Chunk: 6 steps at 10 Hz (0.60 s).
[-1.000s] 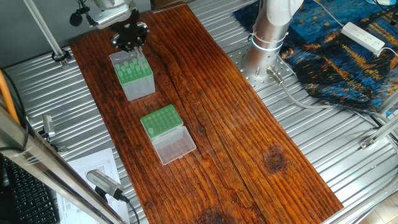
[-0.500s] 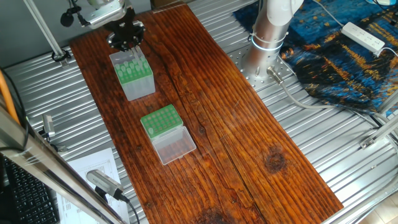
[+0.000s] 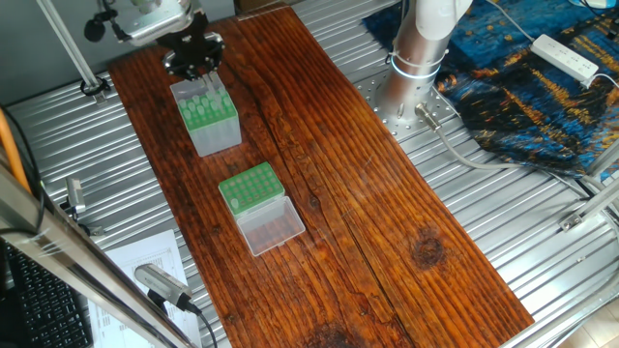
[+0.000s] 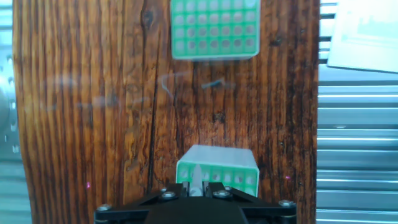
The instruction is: Transfer all large pipette tips from one holder to another
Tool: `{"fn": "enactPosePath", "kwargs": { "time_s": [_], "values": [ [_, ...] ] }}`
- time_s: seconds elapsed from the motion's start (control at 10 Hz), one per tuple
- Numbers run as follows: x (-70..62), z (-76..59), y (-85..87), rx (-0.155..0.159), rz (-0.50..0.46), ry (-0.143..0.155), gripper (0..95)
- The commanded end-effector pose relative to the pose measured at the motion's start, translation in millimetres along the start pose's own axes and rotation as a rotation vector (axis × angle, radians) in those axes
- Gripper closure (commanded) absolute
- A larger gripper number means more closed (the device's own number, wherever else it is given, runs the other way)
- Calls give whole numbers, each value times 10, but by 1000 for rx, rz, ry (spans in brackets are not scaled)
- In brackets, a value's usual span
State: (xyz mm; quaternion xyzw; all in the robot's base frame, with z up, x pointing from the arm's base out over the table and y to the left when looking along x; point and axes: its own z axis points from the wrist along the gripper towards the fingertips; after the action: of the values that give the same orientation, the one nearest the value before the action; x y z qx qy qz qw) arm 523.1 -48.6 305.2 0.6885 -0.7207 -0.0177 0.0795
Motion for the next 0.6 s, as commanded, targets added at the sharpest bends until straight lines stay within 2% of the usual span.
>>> {"fn": "enactPosePath", "kwargs": {
  "time_s": [0.1, 0.6],
  "values": [
    [-119, -54, -18, 6, 51, -16, 950],
    [-473, -105, -74, 7, 136, -19, 950]
  ]
}}
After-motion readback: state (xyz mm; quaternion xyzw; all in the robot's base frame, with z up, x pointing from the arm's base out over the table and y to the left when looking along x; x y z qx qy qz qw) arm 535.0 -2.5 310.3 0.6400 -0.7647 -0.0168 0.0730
